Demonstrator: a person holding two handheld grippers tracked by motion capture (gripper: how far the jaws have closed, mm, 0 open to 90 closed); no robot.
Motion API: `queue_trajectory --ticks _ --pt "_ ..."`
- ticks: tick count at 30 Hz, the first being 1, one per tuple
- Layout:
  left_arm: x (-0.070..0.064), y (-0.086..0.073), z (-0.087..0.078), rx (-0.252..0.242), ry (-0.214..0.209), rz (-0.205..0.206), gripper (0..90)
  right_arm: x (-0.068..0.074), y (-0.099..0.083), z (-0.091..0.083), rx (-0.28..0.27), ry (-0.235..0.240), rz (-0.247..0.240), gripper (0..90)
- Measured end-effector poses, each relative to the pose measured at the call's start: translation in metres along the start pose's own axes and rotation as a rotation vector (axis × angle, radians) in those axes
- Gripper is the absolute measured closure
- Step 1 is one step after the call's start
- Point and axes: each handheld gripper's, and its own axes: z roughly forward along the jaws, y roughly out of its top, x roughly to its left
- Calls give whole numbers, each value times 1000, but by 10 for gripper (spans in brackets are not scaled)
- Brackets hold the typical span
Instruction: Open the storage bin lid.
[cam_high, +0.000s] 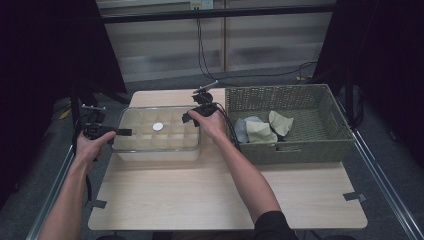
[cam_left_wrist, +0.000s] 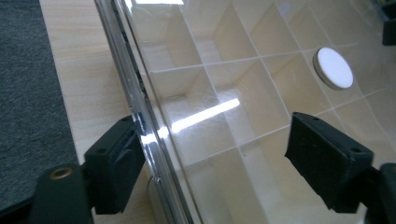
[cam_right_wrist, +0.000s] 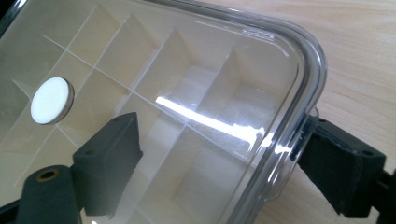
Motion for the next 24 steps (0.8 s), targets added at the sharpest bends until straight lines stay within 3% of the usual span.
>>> queue_trajectory --ticks 17,24 --pt "3 -2 -2 -10 -12 2 251 2 -3 -5 -27 -11 31 205" --pt "2 -2 -2 -10 -9 3 240 7 -3 -8 -38 -37 9 201"
